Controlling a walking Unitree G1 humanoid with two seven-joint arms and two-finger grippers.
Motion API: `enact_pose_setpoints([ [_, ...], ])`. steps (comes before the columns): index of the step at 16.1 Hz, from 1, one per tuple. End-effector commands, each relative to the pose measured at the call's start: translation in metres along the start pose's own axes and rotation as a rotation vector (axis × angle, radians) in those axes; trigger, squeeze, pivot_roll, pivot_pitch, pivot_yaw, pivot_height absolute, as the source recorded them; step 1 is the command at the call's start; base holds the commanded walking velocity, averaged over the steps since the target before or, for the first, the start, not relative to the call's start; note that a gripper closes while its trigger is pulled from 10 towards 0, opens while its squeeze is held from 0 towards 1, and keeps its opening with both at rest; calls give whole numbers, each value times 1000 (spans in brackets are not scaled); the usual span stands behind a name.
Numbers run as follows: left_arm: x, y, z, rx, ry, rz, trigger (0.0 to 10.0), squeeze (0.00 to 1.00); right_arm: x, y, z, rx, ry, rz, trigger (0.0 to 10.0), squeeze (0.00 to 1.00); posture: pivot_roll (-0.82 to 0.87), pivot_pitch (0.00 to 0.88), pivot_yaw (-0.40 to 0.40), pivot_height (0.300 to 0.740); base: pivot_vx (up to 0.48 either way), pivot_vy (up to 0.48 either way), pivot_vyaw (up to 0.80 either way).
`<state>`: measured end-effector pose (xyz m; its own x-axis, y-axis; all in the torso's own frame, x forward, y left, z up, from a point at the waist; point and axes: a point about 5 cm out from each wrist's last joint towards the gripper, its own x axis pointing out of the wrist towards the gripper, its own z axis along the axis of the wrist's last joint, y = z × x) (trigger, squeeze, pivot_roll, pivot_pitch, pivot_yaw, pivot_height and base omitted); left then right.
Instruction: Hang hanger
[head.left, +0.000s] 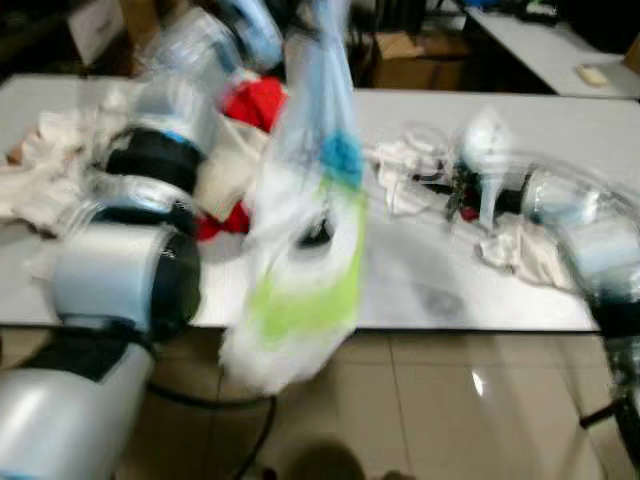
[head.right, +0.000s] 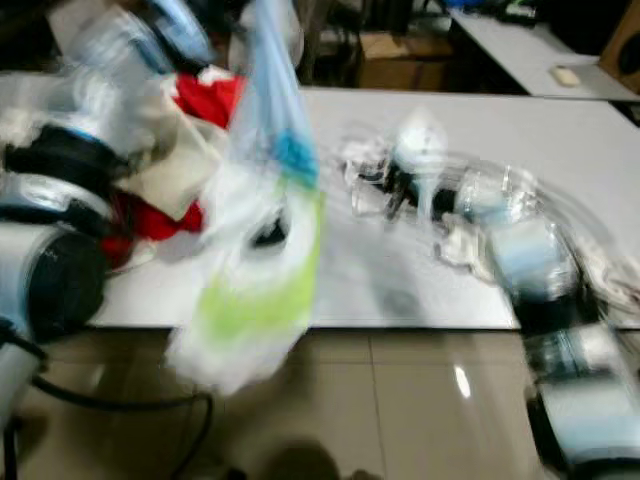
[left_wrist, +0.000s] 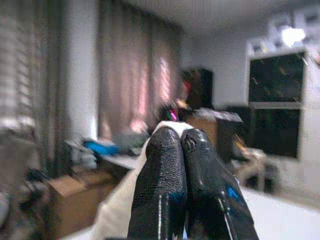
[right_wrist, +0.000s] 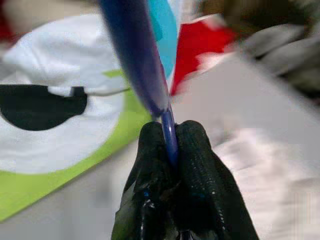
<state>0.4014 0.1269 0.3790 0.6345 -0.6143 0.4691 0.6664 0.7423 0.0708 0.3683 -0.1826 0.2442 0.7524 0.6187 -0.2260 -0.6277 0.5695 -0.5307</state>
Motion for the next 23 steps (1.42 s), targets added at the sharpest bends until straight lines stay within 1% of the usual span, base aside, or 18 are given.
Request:
enact_pose_setpoints([
  [1,1,5,42,52,-156,19,10000,0,-2,-33,17,-16,-58,-226,10000,0,-99,0,-70,740,0,0,0],
  [2,-9,16,64,95,-234,65,10000,0,-8,-60,48,-47,-194,-404,10000,0,-86,0,-86,740,0,0,0],
  [3,-13,19,71,112,-258,82,10000,0,-11,-68,59,-49,-255,-454,10000,0,-86,0,-86,740,0,0,0],
  [4,-26,30,80,152,-282,164,10000,0,-16,-80,78,12,-409,-506,10000,0,-79,0,-98,740,0,0,0],
  [5,-29,33,79,164,-279,184,10000,0,-17,-81,80,34,-440,-506,10000,0,-78,0,-101,740,0,0,0],
  [8,-33,29,32,144,-151,202,10000,0,8,-47,44,51,-372,-317,10000,0,-93,0,-89,740,0,0,0],
  [10,-36,13,-33,180,77,199,10000,0,23,-8,5,53,-270,-111,10000,0,-102,0,-78,740,0,0,0],
  [11,-41,1,-69,172,184,180,10000,0,23,14,-19,38,-196,-12,10000,0,-106,0,-71,740,0,0,0],
  [13,-61,-22,-130,170,374,178,10000,0,8,57,-60,53,-83,173,10000,0,-110,0,-64,740,0,0,0],
  [14,-70,-26,-146,185,438,182,10000,0,-3,72,-70,64,-60,255,10000,0,-117,0,-51,740,0,0,0],
  [15,-77,-24,-153,191,476,196,10000,0,-18,82,-74,69,-44,315,10000,0,-124,0,-39,740,0,0,0],
  [17,-83,-18,-154,235,512,222,10000,0,-32,86,-75,67,-36,355,10000,0,-128,0,-31,740,0,0,0],
  [18,-96,-2,-153,291,574,253,10000,0,-55,84,-71,62,-19,361,10000,0,-139,0,-10,740,0,0,0],
  [19,-108,8,-154,328,638,263,10000,220,-74,83,-62,57,-14,367,10000,0,-141,0,-6,740,0,0,0],
  [20,-117,14,-156,348,684,277,10000,1000,-84,83,-55,60,-14,378,10000,0,-141,0,-5,740,0,0,0],
  [21,-125,15,-159,364,729,233,10000,1000,-96,82,-47,59,-15,388,10000,0,-144,0,0,740,0,0,0],
  [22,-125,15,-159,364,729,233,10000,1000,-96,82,-47,59,-15,388,10000,0,-144,0,0,740,0,0,0],
  [23,-134,7,-163,292,774,97,10000,1000,-110,75,-39,66,-17,380,10000,0,-147,0,3,740,0,0,0],
])
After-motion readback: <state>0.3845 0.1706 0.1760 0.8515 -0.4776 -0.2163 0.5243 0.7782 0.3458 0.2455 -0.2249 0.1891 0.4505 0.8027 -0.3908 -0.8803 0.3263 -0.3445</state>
